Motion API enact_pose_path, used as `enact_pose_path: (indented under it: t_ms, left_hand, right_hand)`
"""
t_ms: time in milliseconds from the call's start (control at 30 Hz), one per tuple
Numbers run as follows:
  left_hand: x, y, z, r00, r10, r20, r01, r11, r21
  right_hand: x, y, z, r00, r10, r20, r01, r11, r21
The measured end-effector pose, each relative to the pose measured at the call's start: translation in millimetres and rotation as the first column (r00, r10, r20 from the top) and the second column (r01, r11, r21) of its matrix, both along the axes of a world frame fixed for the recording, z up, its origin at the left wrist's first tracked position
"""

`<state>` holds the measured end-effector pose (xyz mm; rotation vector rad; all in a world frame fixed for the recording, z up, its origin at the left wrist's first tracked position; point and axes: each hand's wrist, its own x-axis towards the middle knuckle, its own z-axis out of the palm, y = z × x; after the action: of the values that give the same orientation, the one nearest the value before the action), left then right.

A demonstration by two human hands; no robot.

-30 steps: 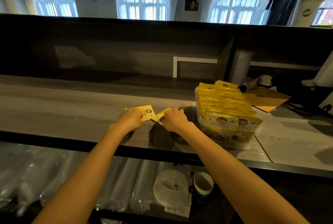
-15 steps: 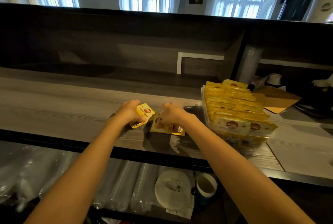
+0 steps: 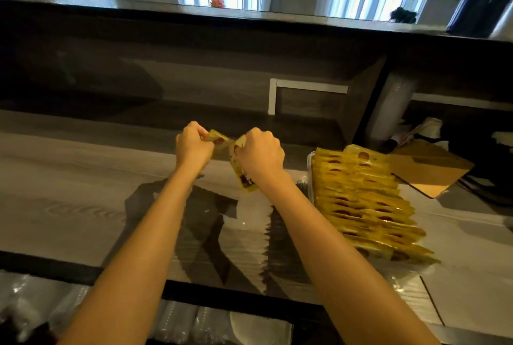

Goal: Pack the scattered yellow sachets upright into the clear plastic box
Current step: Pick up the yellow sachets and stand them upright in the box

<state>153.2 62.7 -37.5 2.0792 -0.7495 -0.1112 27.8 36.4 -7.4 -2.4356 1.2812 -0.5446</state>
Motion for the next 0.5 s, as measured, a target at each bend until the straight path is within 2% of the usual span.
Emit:
enact_pose_path:
  t_ms: [300,500]
  left_hand:
    - [-16,-37,80,0.996,-0.085,-0.038,0.082,0.993,-0.087]
    - [-40,-56,117,0.969,-0.216,-0.116,0.213,0.976,-0.036]
  right_hand:
    - [-6,-53,71,0.994,-0.087,0.068,0.082,0.994,0.070]
    - [-50,-84,106,0.977,-0.213,0.018,0.210,0.972,0.106]
